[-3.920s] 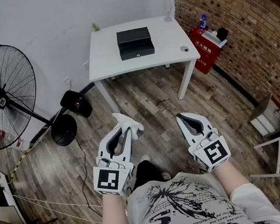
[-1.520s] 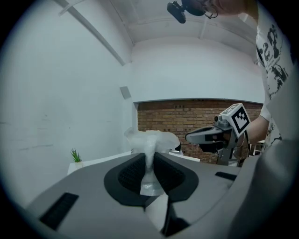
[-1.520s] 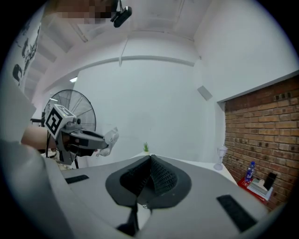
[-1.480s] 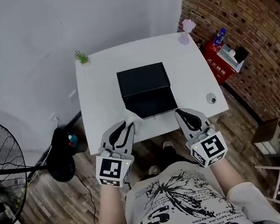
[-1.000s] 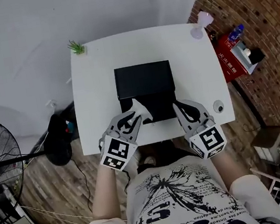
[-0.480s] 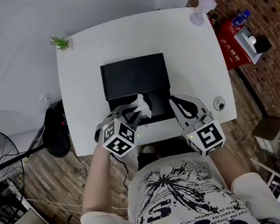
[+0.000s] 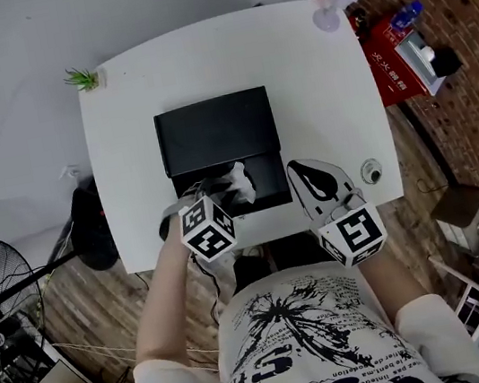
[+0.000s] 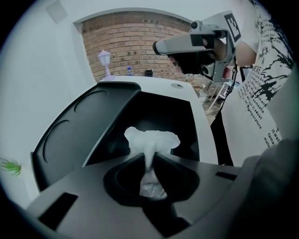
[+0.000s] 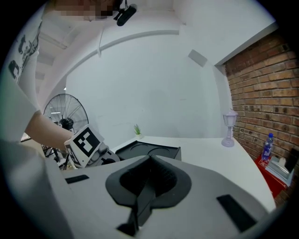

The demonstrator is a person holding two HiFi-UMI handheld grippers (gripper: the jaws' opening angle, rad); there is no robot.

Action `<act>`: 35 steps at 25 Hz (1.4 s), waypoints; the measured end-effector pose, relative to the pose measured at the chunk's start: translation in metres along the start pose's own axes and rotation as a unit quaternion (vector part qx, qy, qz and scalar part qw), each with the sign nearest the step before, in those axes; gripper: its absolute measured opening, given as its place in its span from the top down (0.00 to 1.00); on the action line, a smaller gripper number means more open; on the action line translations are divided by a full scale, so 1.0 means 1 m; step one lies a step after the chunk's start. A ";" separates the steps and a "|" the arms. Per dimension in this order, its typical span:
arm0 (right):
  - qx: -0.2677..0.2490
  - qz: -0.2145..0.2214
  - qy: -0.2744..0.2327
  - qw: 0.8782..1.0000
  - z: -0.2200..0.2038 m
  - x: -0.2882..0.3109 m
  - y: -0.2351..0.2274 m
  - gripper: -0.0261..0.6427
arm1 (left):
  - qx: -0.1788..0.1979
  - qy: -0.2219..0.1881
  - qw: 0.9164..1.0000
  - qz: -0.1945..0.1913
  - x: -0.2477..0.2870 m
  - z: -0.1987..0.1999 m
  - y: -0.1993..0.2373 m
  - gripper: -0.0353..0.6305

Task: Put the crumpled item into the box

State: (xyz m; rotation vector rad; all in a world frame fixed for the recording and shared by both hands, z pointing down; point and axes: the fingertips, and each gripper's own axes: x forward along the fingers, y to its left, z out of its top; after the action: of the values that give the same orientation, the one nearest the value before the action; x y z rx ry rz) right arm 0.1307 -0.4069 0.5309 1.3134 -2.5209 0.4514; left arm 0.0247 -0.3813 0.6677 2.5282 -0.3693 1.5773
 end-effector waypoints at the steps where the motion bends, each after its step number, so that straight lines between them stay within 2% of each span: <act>1: -0.001 0.001 0.000 1.000 0.000 0.000 0.001 0.94 | -0.002 -0.001 1.000 0.001 0.001 0.000 0.000 0.83; 6: -0.003 0.000 0.000 1.000 0.001 -0.006 0.009 0.94 | -0.012 -0.003 1.000 0.013 0.001 0.000 -0.001 0.80; 9: -0.009 0.000 -0.005 1.000 0.008 -0.012 0.017 0.94 | -0.023 -0.013 0.999 0.023 -0.007 0.001 -0.003 0.71; 15: -0.013 -0.007 -0.023 1.000 0.025 -0.032 0.035 0.94 | -0.032 -0.074 0.994 0.069 -0.060 0.018 -0.009 0.70; 19: -0.029 -0.007 -0.035 0.999 0.037 -0.043 0.056 0.94 | -0.059 -0.128 0.984 0.105 -0.105 0.021 -0.012 0.74; 25: -0.046 -0.007 -0.070 0.996 0.063 -0.068 0.085 0.94 | -0.119 -0.219 0.957 0.149 -0.176 0.024 -0.023 0.79; 32: -0.076 -0.018 -0.099 0.992 0.090 -0.094 0.113 0.94 | -0.148 -0.331 0.905 0.222 -0.272 0.031 -0.030 0.90; 35: -0.094 -0.019 -0.107 0.990 0.094 -0.103 0.121 0.94 | -0.150 -0.364 0.887 0.240 -0.299 0.029 -0.037 0.92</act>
State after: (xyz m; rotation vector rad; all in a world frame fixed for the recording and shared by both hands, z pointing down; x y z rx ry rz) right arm 0.0794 -0.3013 0.3881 1.3998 -2.6257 0.0650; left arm -0.0658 -0.3129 0.3871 2.7855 -1.2876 0.4893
